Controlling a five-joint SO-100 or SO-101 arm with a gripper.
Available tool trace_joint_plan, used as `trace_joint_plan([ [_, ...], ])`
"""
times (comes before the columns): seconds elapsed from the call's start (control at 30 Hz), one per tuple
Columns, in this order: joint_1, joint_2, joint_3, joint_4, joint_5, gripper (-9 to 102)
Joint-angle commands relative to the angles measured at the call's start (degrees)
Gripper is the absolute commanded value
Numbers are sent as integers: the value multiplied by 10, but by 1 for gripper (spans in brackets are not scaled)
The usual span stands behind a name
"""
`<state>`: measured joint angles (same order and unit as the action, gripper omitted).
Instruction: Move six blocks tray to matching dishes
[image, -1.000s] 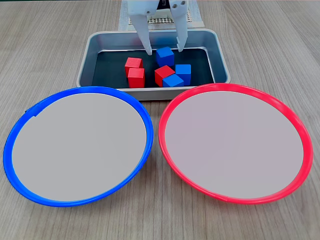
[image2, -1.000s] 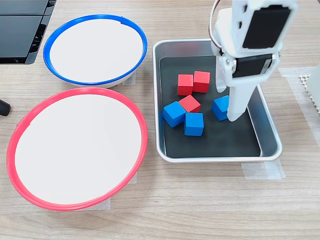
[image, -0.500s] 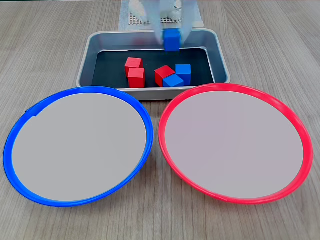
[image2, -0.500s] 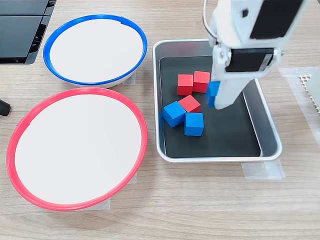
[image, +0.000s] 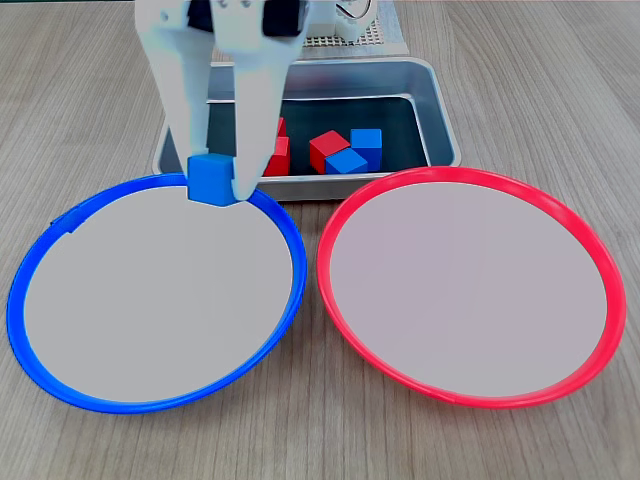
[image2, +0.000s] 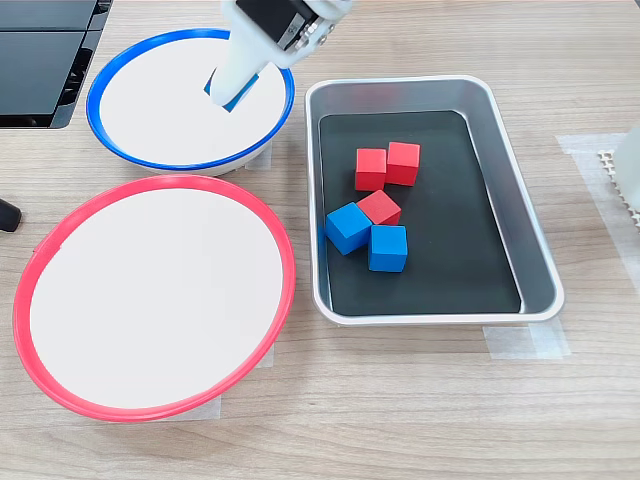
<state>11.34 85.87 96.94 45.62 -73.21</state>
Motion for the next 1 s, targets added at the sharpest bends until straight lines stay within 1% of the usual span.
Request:
trace_joint_plan([
  [0.0, 25, -7, -11, -15, -22, 5],
  [0.13, 41, -15, -6, -12, -46, 21],
  [0.2, 41, -14, -6, -11, -47, 22],
  [0.23, 41, -11, -7, -7, -51, 20],
  [0.27, 39, -9, -7, 0, -52, 13],
  [0.3, 35, -4, -7, 6, -52, 11],
  [0.33, 31, 4, -7, 19, -54, 2],
  [0.37, 27, 12, -8, 43, -61, 0],
  [0.4, 25, 21, -8, 68, -69, 0],
  [0.5, 19, 62, -10, 224, -139, 0],
  [0.53, 18, 76, 0, 260, -163, 0],
  [0.6, 25, 103, 31, 301, -203, 0],
  [0.7, 47, 133, 85, 323, -254, 8],
  [0.77, 62, 145, 117, 325, -277, 16],
  [0.87, 66, 152, 166, 302, -280, 21],
  [0.97, 58, 149, 194, 258, -260, 21],
])
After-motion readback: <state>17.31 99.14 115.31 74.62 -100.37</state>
